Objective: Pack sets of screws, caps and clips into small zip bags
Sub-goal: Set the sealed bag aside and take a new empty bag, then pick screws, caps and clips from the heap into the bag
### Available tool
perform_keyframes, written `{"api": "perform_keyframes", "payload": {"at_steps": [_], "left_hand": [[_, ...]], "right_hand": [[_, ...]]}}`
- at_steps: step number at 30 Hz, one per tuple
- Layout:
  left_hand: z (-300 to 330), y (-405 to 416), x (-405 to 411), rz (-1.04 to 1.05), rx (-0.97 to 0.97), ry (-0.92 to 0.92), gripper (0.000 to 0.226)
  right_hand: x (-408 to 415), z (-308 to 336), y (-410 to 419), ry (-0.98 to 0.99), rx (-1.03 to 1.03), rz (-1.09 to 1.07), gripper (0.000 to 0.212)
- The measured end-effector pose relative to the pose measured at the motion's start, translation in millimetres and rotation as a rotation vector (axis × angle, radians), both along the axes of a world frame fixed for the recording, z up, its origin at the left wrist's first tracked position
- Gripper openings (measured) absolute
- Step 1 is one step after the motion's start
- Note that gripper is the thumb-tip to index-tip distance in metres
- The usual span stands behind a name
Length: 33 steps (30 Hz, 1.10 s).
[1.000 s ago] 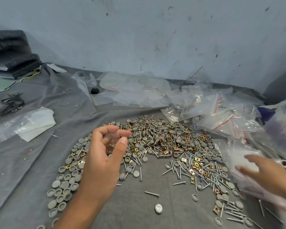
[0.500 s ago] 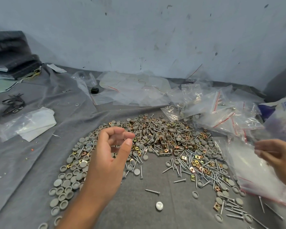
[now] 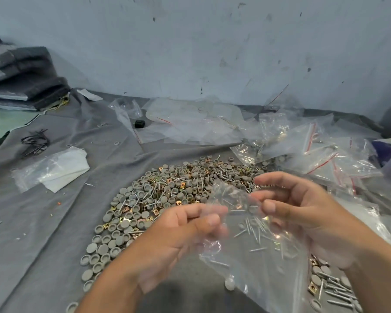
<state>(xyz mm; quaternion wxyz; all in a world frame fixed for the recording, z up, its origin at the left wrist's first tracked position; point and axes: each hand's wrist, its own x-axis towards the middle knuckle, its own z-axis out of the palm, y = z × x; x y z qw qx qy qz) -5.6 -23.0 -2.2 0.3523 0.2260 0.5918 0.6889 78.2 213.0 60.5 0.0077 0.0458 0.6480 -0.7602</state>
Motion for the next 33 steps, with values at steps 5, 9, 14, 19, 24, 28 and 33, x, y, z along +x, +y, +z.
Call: {"api": "perform_keyframes", "payload": {"at_steps": [5, 9, 14, 19, 24, 28, 33], "left_hand": [[-3, -6, -16, 0.412, -0.039, 0.047, 0.028], [-4, -12, -25, 0.592, -0.135, 0.226, 0.014], [-10, -13, -25, 0.564, -0.271, 0.306, 0.021], [-12, -14, -30, 0.598, -0.339, 0.364, 0.012], [-9, -16, -32, 0.657, -0.362, 0.406, 0.011], [-8, -19, -31, 0.655, -0.370, 0.391, 0.009], [-8, -10, -15, 0.881, -0.541, 0.674, 0.040]], "right_hand": [[-6, -42, 3, -0.217, -0.177, -0.068, 0.045], [-8, -62, 3, -0.277, -0.176, -0.037, 0.039], [-17, -69, -2, -0.294, -0.156, -0.072, 0.039], [-23, -74, -13, -0.329, -0.020, -0.069, 0.022], [-25, -72, -16, -0.271, -0.148, -0.028, 0.034], [-26, -76, -21, -0.247, -0.015, -0.082, 0.028], [-27, -82, -33, -0.173, 0.062, -0.196, 0.023]]}}
